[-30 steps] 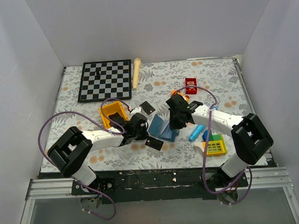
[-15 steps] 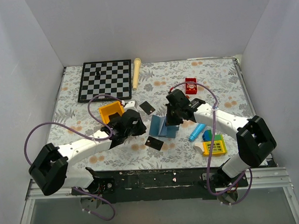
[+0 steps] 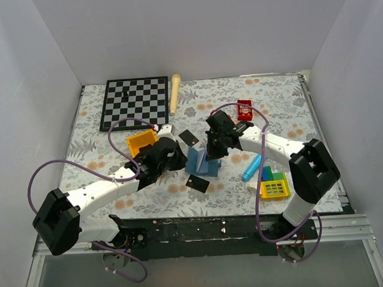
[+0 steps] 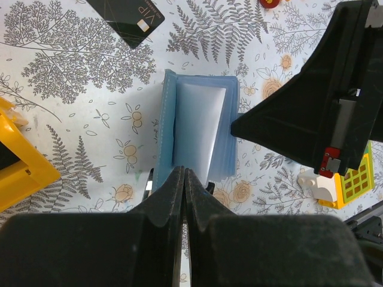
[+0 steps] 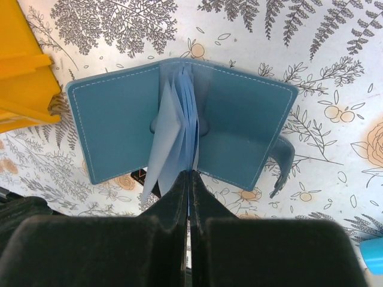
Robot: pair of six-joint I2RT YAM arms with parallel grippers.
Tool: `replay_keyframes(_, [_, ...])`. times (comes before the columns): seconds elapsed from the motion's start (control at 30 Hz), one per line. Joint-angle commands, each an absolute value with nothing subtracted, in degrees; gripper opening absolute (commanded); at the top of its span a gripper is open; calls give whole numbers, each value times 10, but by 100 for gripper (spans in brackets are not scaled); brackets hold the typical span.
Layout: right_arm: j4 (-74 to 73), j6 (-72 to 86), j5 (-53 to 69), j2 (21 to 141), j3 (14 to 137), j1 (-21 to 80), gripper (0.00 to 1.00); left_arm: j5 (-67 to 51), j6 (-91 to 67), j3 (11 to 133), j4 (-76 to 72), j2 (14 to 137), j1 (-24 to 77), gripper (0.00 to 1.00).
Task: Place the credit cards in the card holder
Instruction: Open the card holder at the center of the board.
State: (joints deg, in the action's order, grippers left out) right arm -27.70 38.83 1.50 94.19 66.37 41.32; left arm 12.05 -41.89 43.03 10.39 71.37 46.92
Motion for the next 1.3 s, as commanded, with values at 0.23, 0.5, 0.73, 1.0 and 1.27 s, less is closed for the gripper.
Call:
replay_keyframes(0.23, [-338, 381, -11, 973, 722, 415, 1, 80, -389, 433, 58, 722, 466, 0])
replay_keyframes(0.5, [-339, 381, -4, 980, 728, 414, 1, 0, -364, 410, -51, 712, 468, 0])
replay_keyframes(0.73, [-329, 383, 20, 978, 722, 414, 1, -54, -374, 412, -90, 783, 475, 0])
replay_keyframes(1.0, [-331, 383, 21, 976, 720, 412, 1, -68, -389, 406, -120, 825, 486, 0])
replay_keyframes(1.27, [-330, 384, 22, 976, 719, 411, 1, -57, -394, 410, -109, 857, 486, 0])
